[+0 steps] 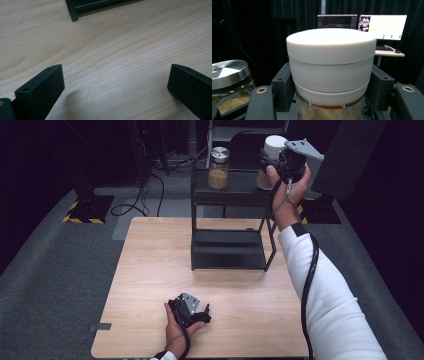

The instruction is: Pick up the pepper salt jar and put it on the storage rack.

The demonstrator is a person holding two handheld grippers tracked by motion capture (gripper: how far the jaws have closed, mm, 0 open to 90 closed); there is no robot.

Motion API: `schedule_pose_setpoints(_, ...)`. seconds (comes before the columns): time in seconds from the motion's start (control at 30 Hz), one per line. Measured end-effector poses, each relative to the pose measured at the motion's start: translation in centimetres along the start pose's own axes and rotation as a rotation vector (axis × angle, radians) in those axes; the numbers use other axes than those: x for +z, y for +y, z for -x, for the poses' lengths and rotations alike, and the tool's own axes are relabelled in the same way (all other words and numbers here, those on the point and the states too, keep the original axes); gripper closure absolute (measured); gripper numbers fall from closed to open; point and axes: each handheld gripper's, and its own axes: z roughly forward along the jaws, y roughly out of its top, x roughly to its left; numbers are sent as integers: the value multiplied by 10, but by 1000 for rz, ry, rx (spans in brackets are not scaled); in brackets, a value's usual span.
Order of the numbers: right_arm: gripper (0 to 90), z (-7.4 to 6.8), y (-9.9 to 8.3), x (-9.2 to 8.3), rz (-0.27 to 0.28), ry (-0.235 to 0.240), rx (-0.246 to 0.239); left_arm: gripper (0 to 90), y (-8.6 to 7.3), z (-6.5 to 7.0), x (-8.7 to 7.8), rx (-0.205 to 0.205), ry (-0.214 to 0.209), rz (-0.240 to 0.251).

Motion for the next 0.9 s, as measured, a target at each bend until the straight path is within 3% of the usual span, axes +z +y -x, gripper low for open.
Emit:
schedule_pose_setpoints(0.4, 342, 3, -2, 19, -30, 3, 3, 7, 0, 1, 0, 6, 2, 2)
schedule_pose_setpoints(0.6, 341, -1, -4, 24, -57, -5, -15, 7, 0, 0, 0, 4, -1, 0)
schedule_pose_setpoints(0.9, 339, -2, -7, 24, -48, -15, -24, 7, 1, -1, 0, 1, -4, -2)
